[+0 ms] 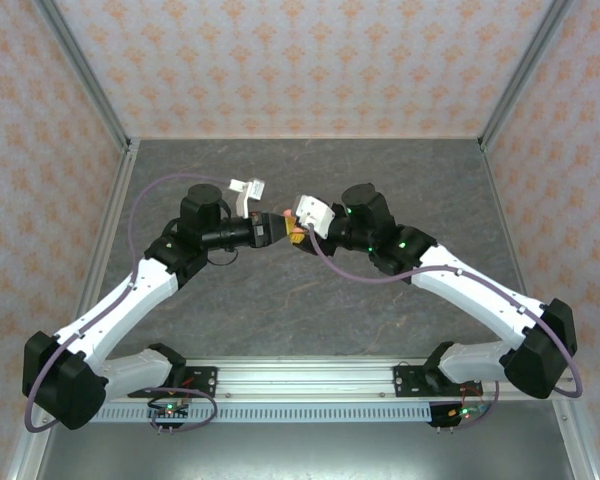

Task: Insert wireless bluetooth earbuds into charging case

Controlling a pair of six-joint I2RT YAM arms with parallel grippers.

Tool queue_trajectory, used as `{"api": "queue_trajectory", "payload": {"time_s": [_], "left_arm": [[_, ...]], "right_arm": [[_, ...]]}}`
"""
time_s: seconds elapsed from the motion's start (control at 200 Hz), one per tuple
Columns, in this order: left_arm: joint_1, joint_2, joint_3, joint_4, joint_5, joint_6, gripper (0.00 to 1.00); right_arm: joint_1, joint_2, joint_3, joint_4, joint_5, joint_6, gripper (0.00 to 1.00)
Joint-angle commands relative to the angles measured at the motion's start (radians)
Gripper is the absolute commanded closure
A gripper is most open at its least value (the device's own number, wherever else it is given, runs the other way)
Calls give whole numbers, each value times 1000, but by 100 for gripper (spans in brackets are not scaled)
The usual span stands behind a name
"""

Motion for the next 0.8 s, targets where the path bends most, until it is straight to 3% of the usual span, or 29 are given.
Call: {"api": "queue_trajectory", "payload": {"time_s": [0.0,0.19,0.36,0.475,0.796], "left_arm": [[-15,-27,44,-16,-3,63,80],[-25,-80,1,63,-109,172,95],[-55,-141,-64,188,-212,321,97],[-73,-152,-88,245,-214,427,100],[-119,-140,-74,242,-188,584,100]], "right_arm": [[-21,-43,20,21,-9,45,33],[-84,-145,-41,45,-100,176,0],[-165,-240,-148,187,-186,438,1],[-179,-283,-226,307,-219,585,1],[-179,-244,-198,330,-229,613,1]]}}
